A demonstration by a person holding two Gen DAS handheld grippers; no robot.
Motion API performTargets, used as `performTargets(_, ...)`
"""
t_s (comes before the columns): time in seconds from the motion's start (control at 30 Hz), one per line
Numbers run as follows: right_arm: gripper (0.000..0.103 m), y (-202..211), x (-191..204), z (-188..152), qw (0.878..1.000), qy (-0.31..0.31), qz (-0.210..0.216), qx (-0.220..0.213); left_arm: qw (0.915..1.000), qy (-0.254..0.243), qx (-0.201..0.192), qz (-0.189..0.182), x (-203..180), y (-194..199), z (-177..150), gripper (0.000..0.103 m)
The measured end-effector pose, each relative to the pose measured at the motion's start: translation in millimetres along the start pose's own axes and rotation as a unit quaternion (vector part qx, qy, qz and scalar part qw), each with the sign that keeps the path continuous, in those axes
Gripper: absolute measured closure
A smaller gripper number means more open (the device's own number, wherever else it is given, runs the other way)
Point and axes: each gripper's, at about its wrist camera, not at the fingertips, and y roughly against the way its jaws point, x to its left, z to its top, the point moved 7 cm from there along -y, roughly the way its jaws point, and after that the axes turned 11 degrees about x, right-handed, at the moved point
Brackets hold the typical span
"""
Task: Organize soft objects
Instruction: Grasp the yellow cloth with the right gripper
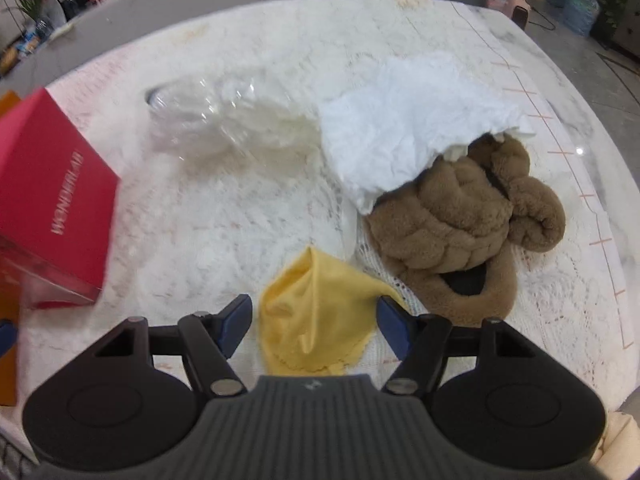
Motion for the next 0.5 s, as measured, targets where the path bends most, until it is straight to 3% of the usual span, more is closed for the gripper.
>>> performTargets(0.07, 0.036, -2, 1, 1, 1.000, 0.003, -0.003, -0.008, 1.0000, 0.001, 0.002, -0.001, -1, 0, 1, 0.013)
performTargets(0.13, 0.057, -1, 1, 3, 1.000, 0.010, -0.019, -0.018, 1.0000, 0.002, 0.002, -0.002, -1, 0, 1, 0.013)
performTargets(0.2, 0.068, -1, -1, 4, 0.999, 0.013, -0.029, -0.023, 1.0000, 0.006, 0.002, -0.005, -2, 0, 3, 0.013)
performTargets(0.3, 0.097, 2, -9, 7, 0.999, -0.004, -0.043, -0.025, 0.9999, 0.013, 0.000, -0.010, -3, 2, 8, 0.013)
performTargets(0.4, 0.100, 10, -13, 4, 0.999, -0.007, -0.026, -0.025, 0.9996, 0.023, -0.004, -0.014, -6, 4, 16, 0.013)
performTargets(0.5, 0.100, 36, -12, 3, 0.998, -0.001, -0.010, -0.055, 0.9991, 0.043, 0.002, -0.006, -10, 0, 25, 0.013)
